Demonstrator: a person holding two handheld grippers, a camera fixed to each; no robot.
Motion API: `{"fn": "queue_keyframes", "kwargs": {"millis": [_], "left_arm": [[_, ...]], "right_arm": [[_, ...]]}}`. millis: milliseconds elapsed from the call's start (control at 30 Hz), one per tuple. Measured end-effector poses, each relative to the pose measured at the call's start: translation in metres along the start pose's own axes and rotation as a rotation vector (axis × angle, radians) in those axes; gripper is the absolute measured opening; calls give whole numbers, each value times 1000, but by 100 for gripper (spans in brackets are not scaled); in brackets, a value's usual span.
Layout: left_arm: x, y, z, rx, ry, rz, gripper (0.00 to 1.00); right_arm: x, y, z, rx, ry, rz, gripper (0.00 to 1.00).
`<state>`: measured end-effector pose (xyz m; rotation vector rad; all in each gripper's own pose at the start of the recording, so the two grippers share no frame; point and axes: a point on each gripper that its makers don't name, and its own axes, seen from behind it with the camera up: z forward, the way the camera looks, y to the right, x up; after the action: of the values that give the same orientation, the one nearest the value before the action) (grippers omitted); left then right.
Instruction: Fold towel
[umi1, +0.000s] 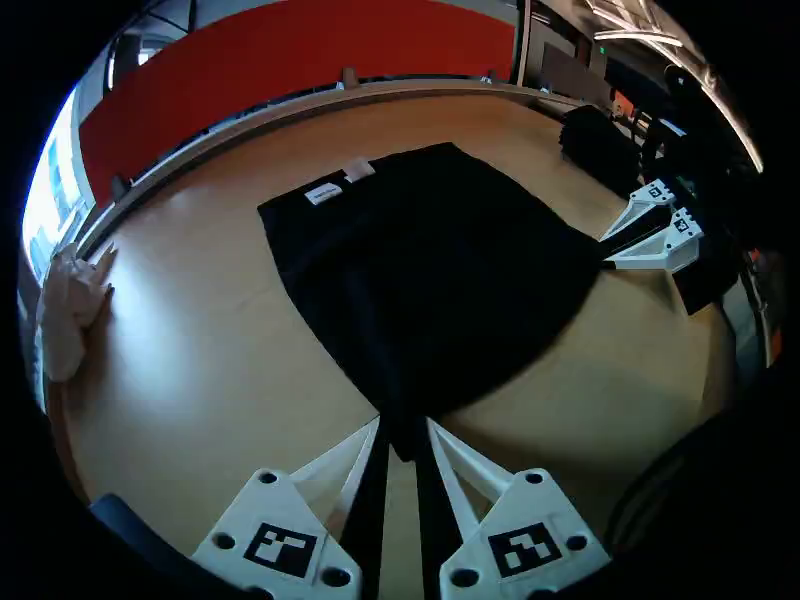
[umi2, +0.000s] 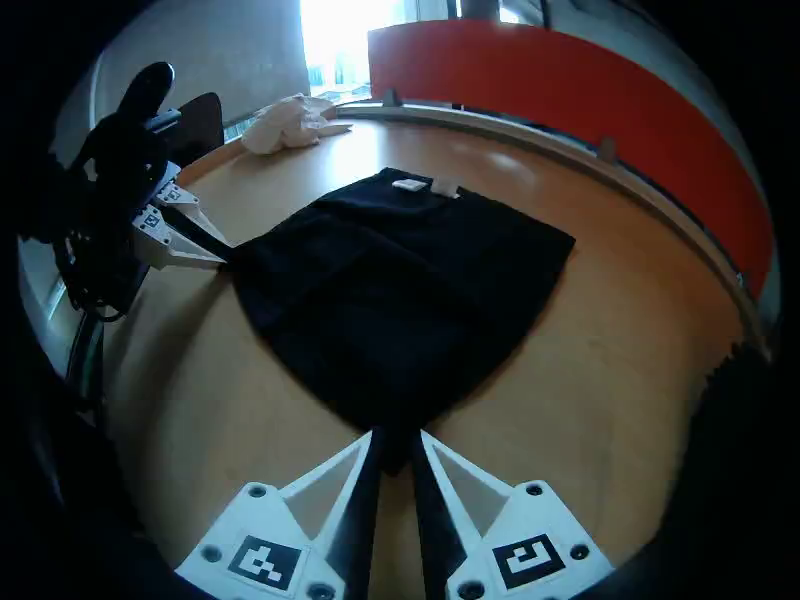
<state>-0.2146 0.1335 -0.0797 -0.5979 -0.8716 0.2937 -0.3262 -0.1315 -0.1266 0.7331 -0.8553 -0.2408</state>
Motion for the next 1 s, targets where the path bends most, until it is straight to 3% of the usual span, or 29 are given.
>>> {"fn": "queue_keyframes", "kwargs": {"millis": [367,767,1000], "left_arm": [[15,7,-17,-7,26,-55,16],[40,12,-64,-4,65,-94,16],[53,17,-88,-8,74,-83,16]], "right_arm": [[22,4,-17,-11,47,48,19],[59,-5,-58,-16,116,9,18],[73,-11,-81,-7,146,19,19]]}}
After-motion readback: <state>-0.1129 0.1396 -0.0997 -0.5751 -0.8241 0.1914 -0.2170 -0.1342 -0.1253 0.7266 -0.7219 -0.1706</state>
